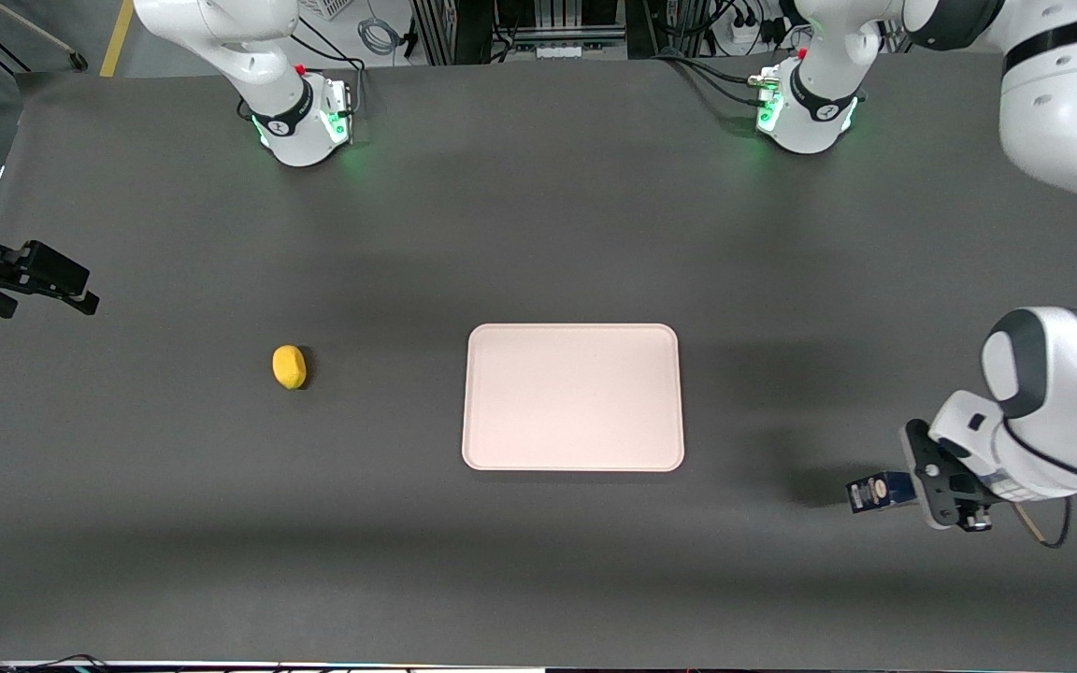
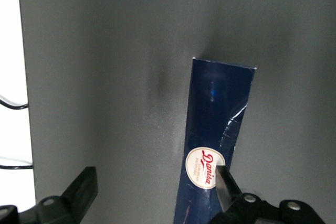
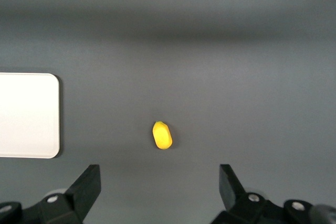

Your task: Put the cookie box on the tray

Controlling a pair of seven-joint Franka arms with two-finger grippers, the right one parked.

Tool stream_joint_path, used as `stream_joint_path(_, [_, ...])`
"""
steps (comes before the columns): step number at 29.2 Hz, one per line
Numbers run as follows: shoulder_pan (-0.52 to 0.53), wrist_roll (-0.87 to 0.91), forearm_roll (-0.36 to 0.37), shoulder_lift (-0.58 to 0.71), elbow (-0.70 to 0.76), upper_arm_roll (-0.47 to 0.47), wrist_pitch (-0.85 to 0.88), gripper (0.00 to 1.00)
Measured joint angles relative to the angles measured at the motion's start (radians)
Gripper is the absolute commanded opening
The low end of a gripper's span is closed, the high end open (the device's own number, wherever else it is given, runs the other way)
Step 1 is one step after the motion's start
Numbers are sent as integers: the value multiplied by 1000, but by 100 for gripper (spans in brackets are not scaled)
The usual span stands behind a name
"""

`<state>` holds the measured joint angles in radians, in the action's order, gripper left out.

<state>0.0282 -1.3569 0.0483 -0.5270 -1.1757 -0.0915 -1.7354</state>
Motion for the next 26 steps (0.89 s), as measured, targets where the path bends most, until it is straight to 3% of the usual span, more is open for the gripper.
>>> stream_joint_path(12, [-6,594,-9,15,10,-142,4,8])
stream_joint_path(26, [-12,1478,-9,47,10,-237,6,8])
